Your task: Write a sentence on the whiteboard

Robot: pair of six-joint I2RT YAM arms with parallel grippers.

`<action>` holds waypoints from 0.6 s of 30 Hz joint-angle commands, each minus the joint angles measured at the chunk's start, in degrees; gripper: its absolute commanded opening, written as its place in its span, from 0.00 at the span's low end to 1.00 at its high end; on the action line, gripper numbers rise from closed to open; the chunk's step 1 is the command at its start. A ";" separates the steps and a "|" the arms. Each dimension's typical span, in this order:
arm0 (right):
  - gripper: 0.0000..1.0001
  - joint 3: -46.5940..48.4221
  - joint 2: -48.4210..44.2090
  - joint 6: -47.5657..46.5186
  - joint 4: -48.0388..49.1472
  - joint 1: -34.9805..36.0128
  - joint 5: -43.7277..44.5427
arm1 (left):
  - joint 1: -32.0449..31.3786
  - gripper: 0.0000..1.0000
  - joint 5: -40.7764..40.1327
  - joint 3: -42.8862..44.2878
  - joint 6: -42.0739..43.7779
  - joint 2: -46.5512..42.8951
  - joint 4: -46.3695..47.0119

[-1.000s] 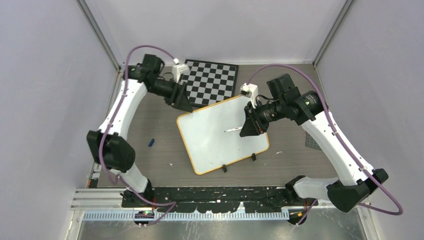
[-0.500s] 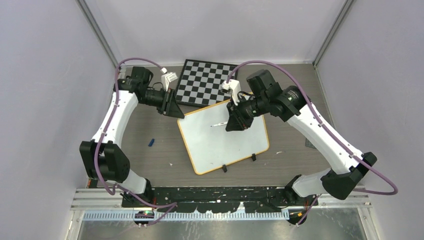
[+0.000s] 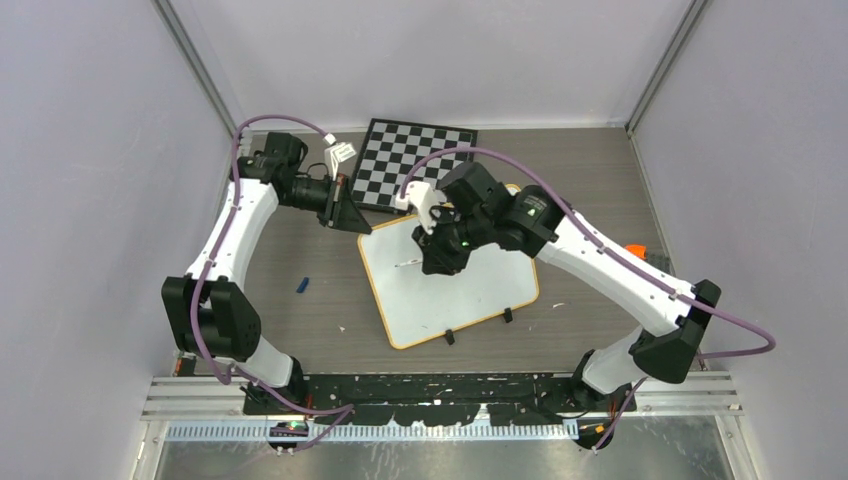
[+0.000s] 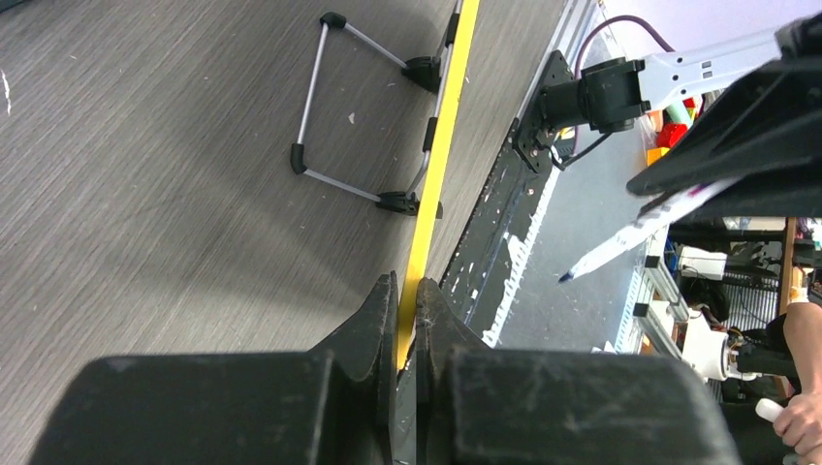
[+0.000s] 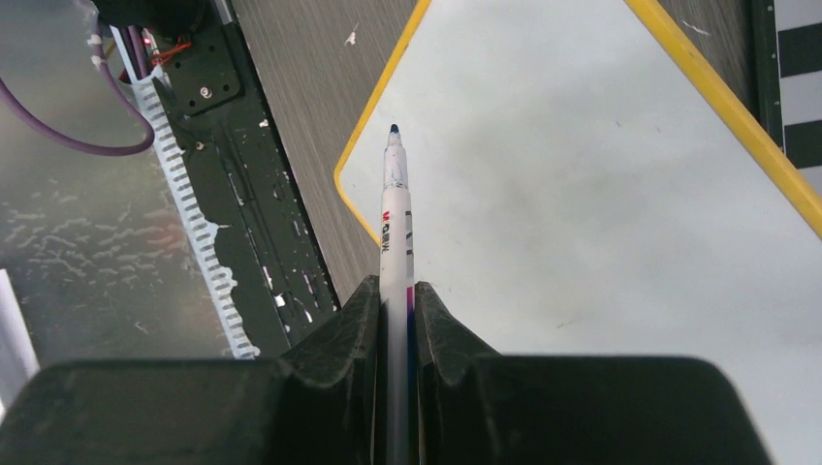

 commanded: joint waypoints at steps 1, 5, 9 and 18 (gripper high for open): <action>0.00 1.66 1.71 -0.71 5.69 3.58 7.04 | 0.00 0.00 -0.17 -0.13 0.05 -0.74 2.82; 0.00 2.90 3.79 -0.45 6.83 5.26 9.47 | -0.01 0.00 -0.28 -0.37 -0.08 -0.87 2.82; 0.00 2.99 5.24 -0.04 7.44 6.05 10.80 | 0.00 0.00 -0.48 -0.55 -0.36 -0.98 2.93; 0.00 2.74 6.87 0.38 9.16 6.77 10.80 | -0.17 0.00 -0.61 -1.27 -1.14 -1.16 3.82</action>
